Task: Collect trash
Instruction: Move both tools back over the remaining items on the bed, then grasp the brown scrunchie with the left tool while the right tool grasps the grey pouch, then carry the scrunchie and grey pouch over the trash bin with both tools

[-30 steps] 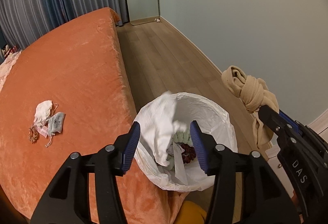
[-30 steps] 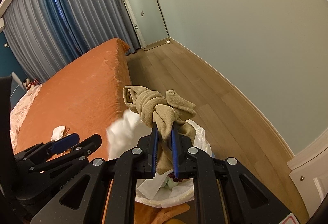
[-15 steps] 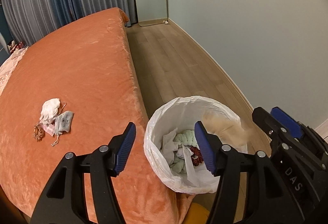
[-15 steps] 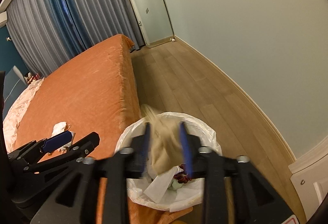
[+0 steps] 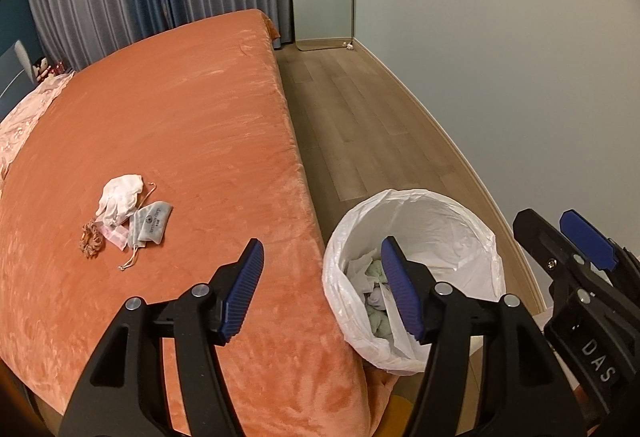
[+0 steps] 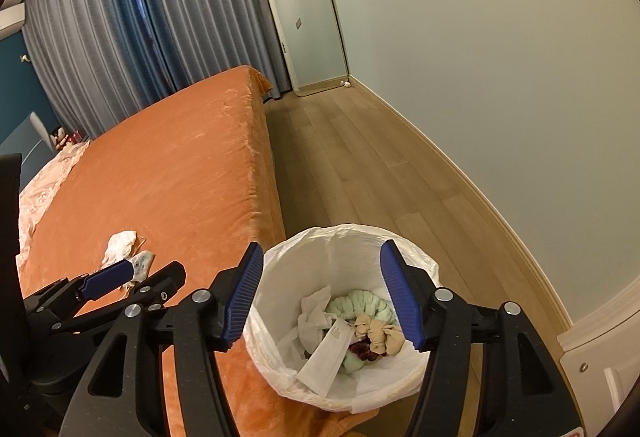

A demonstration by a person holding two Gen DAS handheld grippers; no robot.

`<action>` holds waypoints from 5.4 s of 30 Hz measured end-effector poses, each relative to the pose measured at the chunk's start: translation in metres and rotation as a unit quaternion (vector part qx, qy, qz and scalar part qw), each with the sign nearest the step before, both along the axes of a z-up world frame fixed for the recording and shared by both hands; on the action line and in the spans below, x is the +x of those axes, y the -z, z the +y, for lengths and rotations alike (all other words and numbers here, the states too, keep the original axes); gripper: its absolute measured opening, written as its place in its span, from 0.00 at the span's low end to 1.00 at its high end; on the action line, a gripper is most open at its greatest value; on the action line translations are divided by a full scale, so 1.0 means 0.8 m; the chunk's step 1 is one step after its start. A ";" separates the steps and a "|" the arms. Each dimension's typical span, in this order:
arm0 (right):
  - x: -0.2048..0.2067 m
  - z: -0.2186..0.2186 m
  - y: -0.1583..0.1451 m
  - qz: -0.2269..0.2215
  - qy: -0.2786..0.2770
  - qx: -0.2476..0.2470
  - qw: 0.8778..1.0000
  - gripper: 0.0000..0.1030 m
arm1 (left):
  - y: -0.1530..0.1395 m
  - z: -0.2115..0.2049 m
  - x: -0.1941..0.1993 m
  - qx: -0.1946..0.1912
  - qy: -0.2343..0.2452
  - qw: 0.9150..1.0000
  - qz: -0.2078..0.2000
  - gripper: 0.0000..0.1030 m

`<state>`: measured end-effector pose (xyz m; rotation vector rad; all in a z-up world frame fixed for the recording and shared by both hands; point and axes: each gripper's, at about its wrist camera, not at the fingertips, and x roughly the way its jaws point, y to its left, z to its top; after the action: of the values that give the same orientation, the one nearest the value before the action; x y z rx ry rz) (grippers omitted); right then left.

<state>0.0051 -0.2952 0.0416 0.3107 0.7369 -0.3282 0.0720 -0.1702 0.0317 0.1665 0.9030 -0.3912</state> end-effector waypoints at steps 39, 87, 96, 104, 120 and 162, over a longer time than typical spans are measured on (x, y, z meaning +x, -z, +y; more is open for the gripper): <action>0.085 0.247 -0.001 0.023 -0.152 -0.054 0.987 0.69 | 0.018 0.300 0.060 -0.030 -0.203 0.979 -0.001 0.67; 0.334 0.386 0.262 0.190 -0.190 0.008 0.963 0.27 | 0.252 0.508 0.285 -0.072 -0.312 0.935 0.152 0.15; 0.313 0.403 0.235 0.176 -0.221 0.004 0.959 0.06 | 0.221 0.502 0.263 -0.070 -0.303 0.941 0.136 0.07; 0.266 0.393 0.158 0.126 -0.236 0.008 0.963 0.06 | 0.135 0.450 0.224 -0.070 -0.269 0.957 0.086 0.07; 0.151 0.265 -0.017 -0.011 -0.189 0.005 0.982 0.06 | -0.024 0.274 0.128 -0.079 -0.162 0.984 0.001 0.08; -0.034 -0.027 0.007 -0.016 0.024 0.025 0.999 0.06 | -0.007 -0.089 -0.025 -0.051 0.063 0.997 0.010 0.32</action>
<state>-0.0224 -0.3171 0.0363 0.3815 0.7082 -0.3500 0.0521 -0.2415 0.0369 0.1258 0.8933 -0.5572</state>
